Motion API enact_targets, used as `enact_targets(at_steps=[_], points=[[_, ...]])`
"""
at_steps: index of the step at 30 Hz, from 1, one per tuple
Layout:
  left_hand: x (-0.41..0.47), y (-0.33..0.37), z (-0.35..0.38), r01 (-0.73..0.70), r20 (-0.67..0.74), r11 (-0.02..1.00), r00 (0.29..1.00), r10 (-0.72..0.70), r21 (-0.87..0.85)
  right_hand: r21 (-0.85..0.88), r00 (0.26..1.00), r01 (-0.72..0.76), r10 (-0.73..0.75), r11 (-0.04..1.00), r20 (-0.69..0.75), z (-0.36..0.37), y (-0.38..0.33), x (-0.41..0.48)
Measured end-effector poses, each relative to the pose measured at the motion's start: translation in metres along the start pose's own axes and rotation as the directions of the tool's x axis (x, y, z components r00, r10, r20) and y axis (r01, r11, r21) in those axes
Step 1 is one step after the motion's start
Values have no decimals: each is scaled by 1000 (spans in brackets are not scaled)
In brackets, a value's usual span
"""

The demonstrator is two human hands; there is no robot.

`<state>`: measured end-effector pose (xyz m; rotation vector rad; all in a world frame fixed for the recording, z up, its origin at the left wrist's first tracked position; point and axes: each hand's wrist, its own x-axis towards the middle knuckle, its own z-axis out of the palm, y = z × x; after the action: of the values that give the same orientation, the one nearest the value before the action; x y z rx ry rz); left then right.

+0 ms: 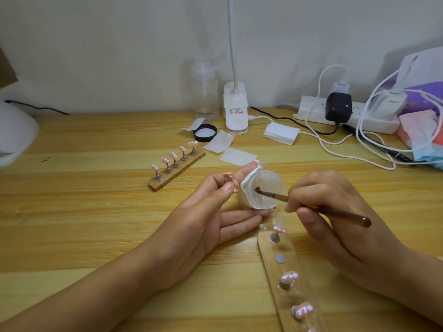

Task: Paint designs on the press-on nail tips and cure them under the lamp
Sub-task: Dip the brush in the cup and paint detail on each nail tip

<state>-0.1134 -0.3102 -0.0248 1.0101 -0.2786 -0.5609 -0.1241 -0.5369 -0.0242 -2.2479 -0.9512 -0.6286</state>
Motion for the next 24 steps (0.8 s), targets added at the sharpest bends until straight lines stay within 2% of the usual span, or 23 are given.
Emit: enact_targets(at_steps=[5, 12, 19, 24], points=[[0, 0, 2, -1, -14, 1000, 1000, 1, -3, 3, 999, 29, -29, 1000, -36, -2, 0, -1], [-1, 1, 4, -3, -28, 1000, 1000, 3, 23, -107, 997, 63, -67, 992, -33, -1, 1, 3], [-1, 1, 4, -4, -30, 1000, 1000, 5, 29, -87, 993, 95, -100, 992, -57, -3, 0, 4], [-1, 1, 5, -6, -29, 999, 1000, 7, 36, -184, 988, 140, -148, 973, -32, -4, 1, 9]])
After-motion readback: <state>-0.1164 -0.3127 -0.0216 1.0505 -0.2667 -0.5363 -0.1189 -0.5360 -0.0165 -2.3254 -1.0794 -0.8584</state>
